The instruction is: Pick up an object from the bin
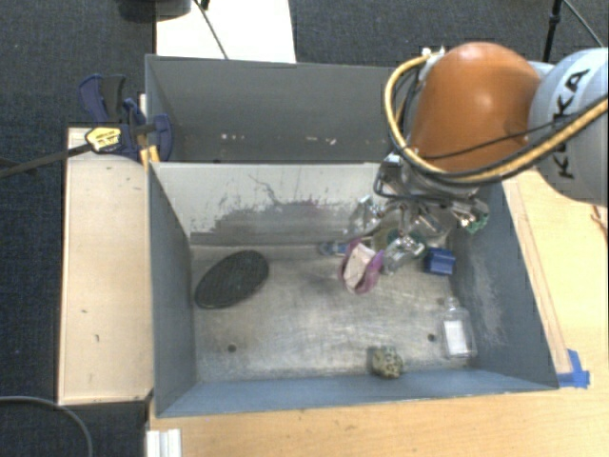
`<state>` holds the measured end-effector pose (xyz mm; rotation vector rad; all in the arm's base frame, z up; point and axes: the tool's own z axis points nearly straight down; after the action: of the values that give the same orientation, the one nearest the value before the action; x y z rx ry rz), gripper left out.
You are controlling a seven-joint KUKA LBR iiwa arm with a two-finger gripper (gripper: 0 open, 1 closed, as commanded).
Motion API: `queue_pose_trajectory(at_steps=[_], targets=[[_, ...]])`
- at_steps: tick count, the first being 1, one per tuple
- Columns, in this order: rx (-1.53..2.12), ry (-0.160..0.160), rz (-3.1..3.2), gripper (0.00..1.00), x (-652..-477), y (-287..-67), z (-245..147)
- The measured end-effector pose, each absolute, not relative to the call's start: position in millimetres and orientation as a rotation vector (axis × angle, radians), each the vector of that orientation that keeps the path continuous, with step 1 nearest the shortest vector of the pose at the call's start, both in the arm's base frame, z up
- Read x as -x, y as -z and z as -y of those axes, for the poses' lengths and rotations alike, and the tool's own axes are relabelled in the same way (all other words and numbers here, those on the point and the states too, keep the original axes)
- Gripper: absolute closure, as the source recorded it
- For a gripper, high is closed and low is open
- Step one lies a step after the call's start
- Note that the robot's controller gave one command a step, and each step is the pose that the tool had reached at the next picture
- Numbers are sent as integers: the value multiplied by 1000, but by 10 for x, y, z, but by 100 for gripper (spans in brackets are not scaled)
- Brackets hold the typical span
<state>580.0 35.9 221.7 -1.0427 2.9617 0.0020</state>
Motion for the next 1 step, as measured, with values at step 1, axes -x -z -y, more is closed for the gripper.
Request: queue_pose_trajectory(at_steps=[1], targets=[[1038,-2,-2964,100,-5800,-2216,-359]])
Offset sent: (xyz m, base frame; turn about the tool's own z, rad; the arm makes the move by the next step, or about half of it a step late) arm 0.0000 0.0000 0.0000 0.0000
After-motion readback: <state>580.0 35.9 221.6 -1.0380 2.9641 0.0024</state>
